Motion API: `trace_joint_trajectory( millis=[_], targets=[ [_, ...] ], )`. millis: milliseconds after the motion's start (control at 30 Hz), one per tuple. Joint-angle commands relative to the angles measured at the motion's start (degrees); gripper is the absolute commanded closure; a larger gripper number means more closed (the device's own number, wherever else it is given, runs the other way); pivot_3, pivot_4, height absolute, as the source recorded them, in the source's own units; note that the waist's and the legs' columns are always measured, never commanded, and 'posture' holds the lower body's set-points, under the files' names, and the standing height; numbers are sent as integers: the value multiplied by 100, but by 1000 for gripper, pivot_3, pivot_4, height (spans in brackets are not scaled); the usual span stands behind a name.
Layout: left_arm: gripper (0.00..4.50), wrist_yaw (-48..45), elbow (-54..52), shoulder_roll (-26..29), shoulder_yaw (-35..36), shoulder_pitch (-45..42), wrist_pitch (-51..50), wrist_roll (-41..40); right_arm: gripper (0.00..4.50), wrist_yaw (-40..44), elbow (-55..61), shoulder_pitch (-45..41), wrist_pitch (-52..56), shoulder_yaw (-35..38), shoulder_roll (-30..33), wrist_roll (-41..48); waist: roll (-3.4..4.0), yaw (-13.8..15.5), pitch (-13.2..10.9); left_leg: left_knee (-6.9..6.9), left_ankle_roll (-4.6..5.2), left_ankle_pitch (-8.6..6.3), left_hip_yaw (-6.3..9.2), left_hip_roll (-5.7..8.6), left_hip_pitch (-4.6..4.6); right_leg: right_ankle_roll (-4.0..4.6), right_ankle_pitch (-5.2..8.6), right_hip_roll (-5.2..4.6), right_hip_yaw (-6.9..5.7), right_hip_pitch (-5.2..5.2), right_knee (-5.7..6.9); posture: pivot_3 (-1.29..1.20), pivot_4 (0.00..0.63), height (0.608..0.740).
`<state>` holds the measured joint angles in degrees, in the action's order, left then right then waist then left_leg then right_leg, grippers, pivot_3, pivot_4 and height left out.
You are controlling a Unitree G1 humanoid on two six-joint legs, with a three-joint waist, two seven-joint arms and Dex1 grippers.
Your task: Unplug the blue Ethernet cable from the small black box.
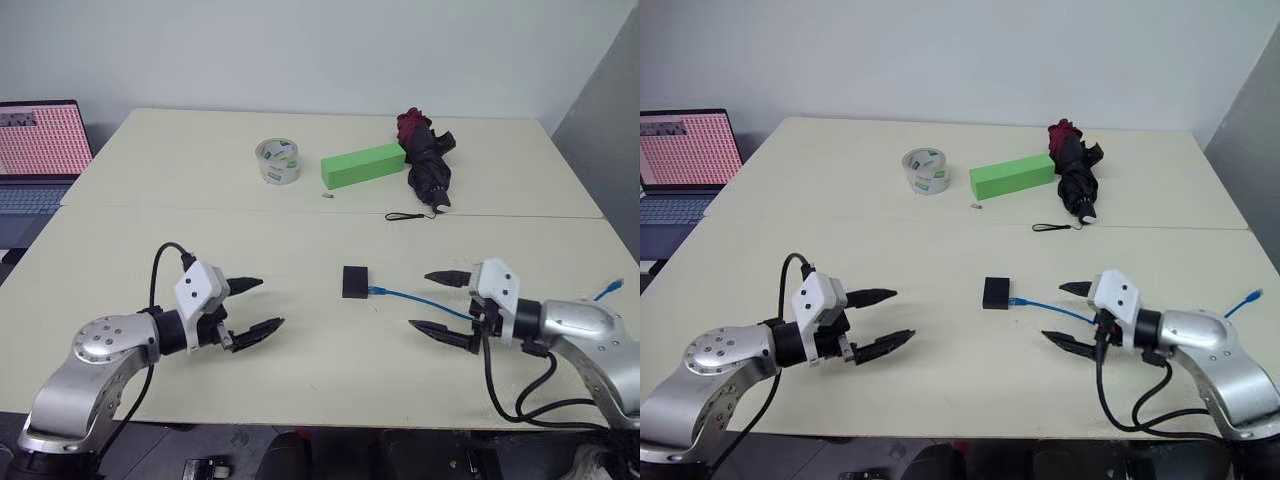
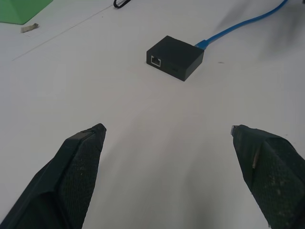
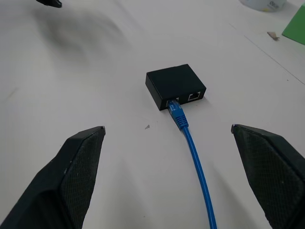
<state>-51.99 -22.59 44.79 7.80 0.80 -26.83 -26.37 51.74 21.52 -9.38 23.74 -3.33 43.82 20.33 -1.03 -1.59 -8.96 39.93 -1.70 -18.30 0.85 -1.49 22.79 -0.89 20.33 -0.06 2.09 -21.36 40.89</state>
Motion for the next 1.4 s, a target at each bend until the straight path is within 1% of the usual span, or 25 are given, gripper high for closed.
trace_joint_trajectory(
  millis=[33, 133, 233, 300, 433, 533, 600, 667, 700, 733, 767, 800, 900, 933, 1033, 1100, 1233, 1267, 1400],
  targets=[
    [25, 27, -222, -5, -130, -76, 0, 27, 0, -108, -587, -457, -203, -424, -298, -449, 0, 2, 0, 0, 0, 0, 0, 0, 0, 0, 0, 0, 1, 0, 0, 0, 150, 740],
    [25, -12, -221, 10, -295, -91, 6, 67, 0, -148, -1287, -922, -407, -747, -771, -675, 1, -9, -1, 1, -1, 0, 1, -2, -1, 0, 0, 2, -1, -1, 1, 0, 150, 740],
    [25, -50, -155, 51, -454, -87, 116, 217, 0, 22, -1818, -1246, -647, -981, -1023, -865, 6, -16, -4, 1, -5, 3, -2, -1, 1, 0, 0, 2, 1, -7, 5, 0, 150, 740],
    [25, -37, -121, -39, -527, -139, 156, 225, 0, 78, -2201, -1467, -741, -1078, -1189, -942, 7, -3, -4, 0, -18, 10, -2, -1, 4, 0, 0, 2, 0, -8, 2, 0, 150, 740],
    [0, 91, -84, -184, -711, -298, 22, 267, 719, 344, -2854, -1783, -1069, -1310, -1278, -1210, 5, -4, -4, 2, -18, 10, -2, 0, 2, 0, 0, 0, 1, -4, 2, 0, 150, 740],
    [0, 109, -59, -239, -735, -313, -14, 261, 1497, 599, -3060, -1918, -1321, -1465, -1218, -1397, 6, -10, -4, 2, -18, 10, -2, 0, 4, 0, 0, 0, 1, -6, 3, 0, 150, 740],
    [0, 151, -4, -277, -718, -316, -47, 253, 2105, 660, -3122, -1964, -1423, -1502, -1227, -1479, 5, -16, -4, 2, -18, 10, -3, -2, 3, 0, 0, 1, 0, -7, 4, 0, 150, 740],
    [0, 143, 43, -294, -710, -317, -40, 228, 2587, 692, -3170, -2002, -1491, -1530, -1259, -1556, 6, -18, -4, 2, -18, 10, -2, -3, 2, 0, 0, 1, -1, -7, 5, 0, 150, 740],
    [0, 154, 71, -317, -714, -324, -59, 211, 2901, 692, -3195, -2017, -1506, -1531, -1283, -1583, 5, -18, -3, 2, -18, 10, -2, -3, 2, 0, 0, 1, -1, -7, 6, 0, 150, 740],
    [0, 156, 94, -348, -713, -333, -69, 185, 3102, 692, -3217, -2028, -1520, -1531, -1300, -1604, 5, -16, -3, 2, -18, 10, -2, -3, 2, 0, 0, 1, -1, -7, 6, 0, 150, 740],
    [0, 154, 123, -392, -705, -354, -97, 134, 3404, 666, -3253, -2048, -1564, -1541, -1306, -1659, 5, -15, -3, 2, -18, 10, -2, -2, 2, 0, 0, 1, 0, -6, 5, 0, 150, 740],
    [0, 161, 149, -435, -697, -378, -138, 89, 3547, 643, -3280, -2064, -1606, -1548, -1306, -1709, 5, -15, -3, 3, -18, 10, -2, -2, 2, 0, 0, 0, -1, -6, 6, 0, 150, 740],
    [0, 236, 304, -599, -654, -491, -301, -33, 4309, 583, -3257, -2084, -1825, -1563, -1245, -1875, 5, -13, -3, 3, -18, 10, -1, -2, 1, 0, 0, 0, -1, -6, 7, 0, 150, 740],
    [0, 271, 355, -661, -630, -531, -363, -79, 4392, 557, -3218, -2077, -1946, -1554, -1218, -1944, 5, -12, -3, 4, -18, 10, -1, -2, 1, 0, 0, 0, -1, -6, 8, 0, 150, 740],
    [0, 441, 451, -893, -458, -696, -757, -441, 4400, 413, -2926, -2020, -2410, -1480, -1142, -2139, 5, -6, -3, 5, -18, 10, -1, -2, 3, 0, 0, 0, -2, -6, 8, 0, 150, 740],
    [0, 495, 467, -1015, -293, -816, -1116, -818, 4401, 288, -2701, -1995, -2913, -1490, -1067, -2363, 5, -10, -3, 5, -19, 10, -2, -3, 4, 0, 0, 0, -2, -8, 8, 0, 150, 740],
    [0, 229, 310, -1038, -212, -970, -1900, -1703, 4402, -214, -2473, -2118, -4808, -1759, -820, -3347, 5, -17, -3, 5, -19, 11, -2, -3, 6, 0, 0, 0, -2, -10, 8, 0, 150, 740],
    [0, 203, 290, -1041, -254, -1009, -1978, -1781, 4402, -311, -2476, -2142, -5074, -1784, -839, -3454, 5, -18, -3, 5, -20, 11, -2, -3, 4, 0, 0, 1, -3, -7, 8, 0, 150, 740],
    [0, 344, 380, -1193, -333, -1210, -2063, -1845, 4404, -533, -2497, -2215, -5581, -1848, -964, -3623, 4, -15, -3, 5, -21, 12, -1, -5, 3, 0, 0, 1, -4, -8, 8, 0, 150, 740]
  ],
)
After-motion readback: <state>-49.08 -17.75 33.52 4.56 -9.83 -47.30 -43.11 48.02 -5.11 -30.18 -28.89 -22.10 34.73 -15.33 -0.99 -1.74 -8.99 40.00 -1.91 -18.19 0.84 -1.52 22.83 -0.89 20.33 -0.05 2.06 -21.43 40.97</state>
